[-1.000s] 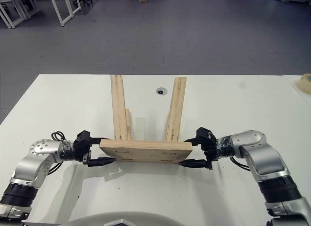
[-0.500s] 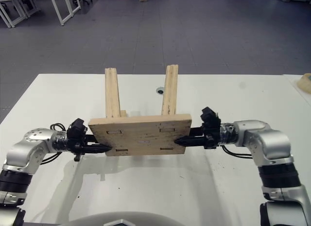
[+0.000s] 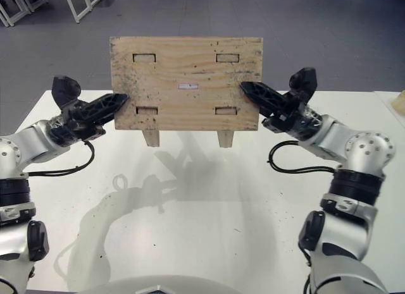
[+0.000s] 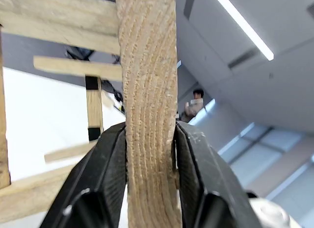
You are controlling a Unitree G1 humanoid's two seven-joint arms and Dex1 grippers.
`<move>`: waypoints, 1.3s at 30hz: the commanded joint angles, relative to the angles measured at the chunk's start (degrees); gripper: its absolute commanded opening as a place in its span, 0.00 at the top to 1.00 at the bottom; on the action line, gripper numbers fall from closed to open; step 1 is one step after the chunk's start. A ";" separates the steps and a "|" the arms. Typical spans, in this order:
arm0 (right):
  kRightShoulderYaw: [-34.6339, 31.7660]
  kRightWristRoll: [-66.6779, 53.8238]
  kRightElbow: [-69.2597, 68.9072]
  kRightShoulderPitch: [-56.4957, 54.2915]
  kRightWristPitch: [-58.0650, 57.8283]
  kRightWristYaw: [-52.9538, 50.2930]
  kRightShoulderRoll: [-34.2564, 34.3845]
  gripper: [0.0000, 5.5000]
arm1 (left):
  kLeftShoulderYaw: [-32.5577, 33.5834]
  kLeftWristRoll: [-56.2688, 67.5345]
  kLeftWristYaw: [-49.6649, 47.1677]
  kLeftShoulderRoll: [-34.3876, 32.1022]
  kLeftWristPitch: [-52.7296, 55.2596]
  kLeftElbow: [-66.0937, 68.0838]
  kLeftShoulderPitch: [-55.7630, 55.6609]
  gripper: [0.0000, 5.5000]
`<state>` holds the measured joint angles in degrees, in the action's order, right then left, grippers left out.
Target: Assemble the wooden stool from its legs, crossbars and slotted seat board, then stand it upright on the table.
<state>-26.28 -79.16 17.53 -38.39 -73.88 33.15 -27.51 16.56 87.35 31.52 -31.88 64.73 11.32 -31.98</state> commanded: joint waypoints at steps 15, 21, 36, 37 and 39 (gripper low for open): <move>-4.93 13.80 50.59 -33.18 28.22 -34.63 9.18 0.50 | 15.15 -5.37 -52.93 19.48 -34.83 42.22 -30.75 0.76; -3.16 22.42 51.05 -31.57 23.77 -15.50 4.30 0.28 | 14.01 -13.53 -46.76 20.75 -32.23 31.55 -24.19 0.62; 0.20 35.88 -11.25 5.24 35.80 -23.64 12.84 0.09 | -2.13 -57.76 -30.21 13.34 -54.45 -17.31 14.84 0.49; 4.23 40.69 -17.12 10.44 39.91 -24.31 14.04 0.09 | -6.49 -64.30 -30.89 13.55 -57.11 -21.52 19.20 0.49; 10.81 48.68 -23.99 20.55 45.98 -26.53 16.65 0.09 | -13.08 -70.81 -32.54 17.70 -60.34 -26.45 25.37 0.49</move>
<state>-27.61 -44.28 14.73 -36.23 -38.52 11.68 -16.61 19.85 35.39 -0.51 -15.20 11.60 -1.45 -20.34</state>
